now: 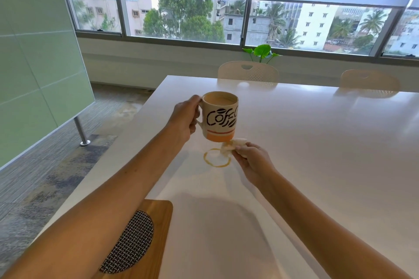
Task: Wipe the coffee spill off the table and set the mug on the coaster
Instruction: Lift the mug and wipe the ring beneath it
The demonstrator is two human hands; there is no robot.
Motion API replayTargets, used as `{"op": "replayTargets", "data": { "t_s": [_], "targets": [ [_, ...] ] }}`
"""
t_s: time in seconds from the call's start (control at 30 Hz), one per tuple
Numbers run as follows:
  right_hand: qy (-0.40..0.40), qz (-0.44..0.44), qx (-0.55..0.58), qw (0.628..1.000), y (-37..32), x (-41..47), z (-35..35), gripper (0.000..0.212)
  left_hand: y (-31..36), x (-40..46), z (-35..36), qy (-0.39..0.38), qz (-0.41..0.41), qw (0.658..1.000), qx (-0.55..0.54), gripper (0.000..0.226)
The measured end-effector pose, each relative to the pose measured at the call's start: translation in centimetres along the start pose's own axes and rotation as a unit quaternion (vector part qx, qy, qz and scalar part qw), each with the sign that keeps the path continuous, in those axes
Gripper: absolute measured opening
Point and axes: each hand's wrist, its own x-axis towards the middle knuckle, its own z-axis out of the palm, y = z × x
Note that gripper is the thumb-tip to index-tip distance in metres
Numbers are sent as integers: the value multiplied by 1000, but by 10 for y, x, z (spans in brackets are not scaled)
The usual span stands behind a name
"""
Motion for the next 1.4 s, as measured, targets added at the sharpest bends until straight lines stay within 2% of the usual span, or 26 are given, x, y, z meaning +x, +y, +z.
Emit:
{"op": "replayTargets", "data": {
  "t_s": [0.17,0.43,0.63,0.93,1.1,1.4],
  "targets": [
    [-2,-12,64,998,-6,1,6,27,7,-7,5,-11,9,1000,7,33],
    [-41,-6,110,993,-13,7,19,20,20,-16,10,-27,20,999,8,36],
    [-100,19,146,984,-7,11,35,43,25,-19,15,-33,22,999,11,35],
    [-149,85,193,966,7,5,45,25,20,-14,9,-24,23,999,8,36],
    [-173,126,204,955,10,-3,40,21,17,-11,5,-18,29,999,18,37],
    [-171,119,178,962,-1,-9,13,23,17,-10,-1,-20,30,999,24,38]
  ]
}}
